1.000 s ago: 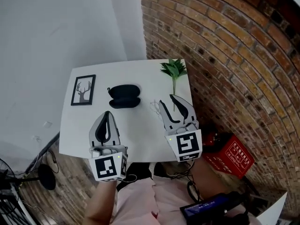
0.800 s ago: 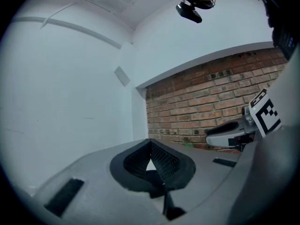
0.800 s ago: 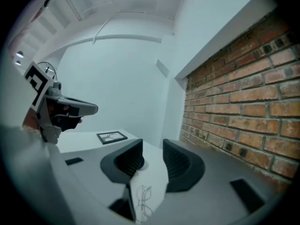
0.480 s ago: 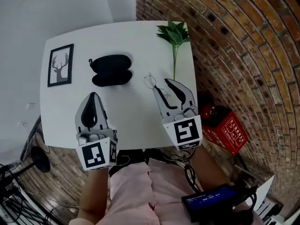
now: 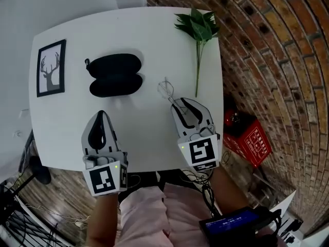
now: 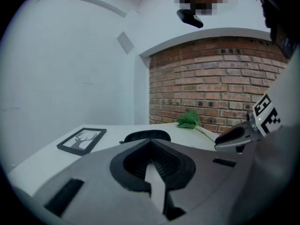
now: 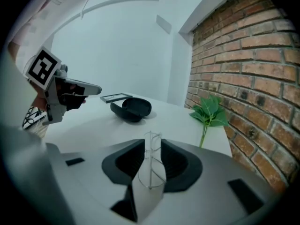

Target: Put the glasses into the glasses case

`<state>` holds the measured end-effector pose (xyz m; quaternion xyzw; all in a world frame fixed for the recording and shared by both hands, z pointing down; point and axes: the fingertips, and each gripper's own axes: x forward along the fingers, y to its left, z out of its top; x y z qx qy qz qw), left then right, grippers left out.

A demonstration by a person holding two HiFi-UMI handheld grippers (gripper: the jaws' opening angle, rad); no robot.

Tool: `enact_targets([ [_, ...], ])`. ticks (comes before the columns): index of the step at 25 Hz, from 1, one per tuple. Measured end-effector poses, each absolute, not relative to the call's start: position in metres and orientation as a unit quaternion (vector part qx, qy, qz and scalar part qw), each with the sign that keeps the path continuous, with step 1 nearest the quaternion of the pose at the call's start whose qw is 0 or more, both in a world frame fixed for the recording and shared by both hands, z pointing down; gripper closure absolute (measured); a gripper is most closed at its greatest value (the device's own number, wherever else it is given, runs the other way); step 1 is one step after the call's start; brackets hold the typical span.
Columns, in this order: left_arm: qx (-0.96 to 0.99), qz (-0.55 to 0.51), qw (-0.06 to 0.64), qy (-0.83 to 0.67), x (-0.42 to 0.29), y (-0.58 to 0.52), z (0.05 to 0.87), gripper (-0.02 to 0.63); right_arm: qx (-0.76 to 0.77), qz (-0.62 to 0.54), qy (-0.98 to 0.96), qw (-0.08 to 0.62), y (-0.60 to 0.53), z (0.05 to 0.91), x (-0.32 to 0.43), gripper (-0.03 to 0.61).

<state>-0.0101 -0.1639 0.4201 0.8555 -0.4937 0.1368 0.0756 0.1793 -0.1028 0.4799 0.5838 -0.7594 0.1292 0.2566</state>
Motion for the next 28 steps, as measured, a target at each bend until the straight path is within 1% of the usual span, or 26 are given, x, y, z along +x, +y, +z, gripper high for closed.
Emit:
enact_targets([
  [10,0.851,0.153,0.083,-0.495,-0.017,-0.168,0.442,0.614,0.564,0.153,-0.758,0.29,-0.111,0.505,0.176,0.512],
  [15,0.849,0.154,0.082,-0.498,-0.022,-0.172,0.443,0.614,0.556,0.172,-0.753,0.308,-0.113,0.514,0.176,0.516],
  [17,0.849,0.155,0.081,-0.499,-0.022,-0.173,0.443,0.614,0.557,0.175,-0.749,0.313,-0.114,0.514,0.178,0.528],
  [21,0.85,0.151,0.076,-0.499,-0.024,-0.175,0.439,0.614,0.554,0.166,-0.744,0.335,-0.115,0.515,0.177,0.54],
  [23,0.85,0.151,0.076,-0.498,-0.024,-0.176,0.437,0.614,0.555,0.154,-0.74,0.348,-0.115,0.514,0.178,0.563],
  [28,0.85,0.15,0.08,-0.498,-0.023,-0.174,0.429,0.614,0.563,0.139,-0.733,0.355,-0.116,0.507,0.18,0.568],
])
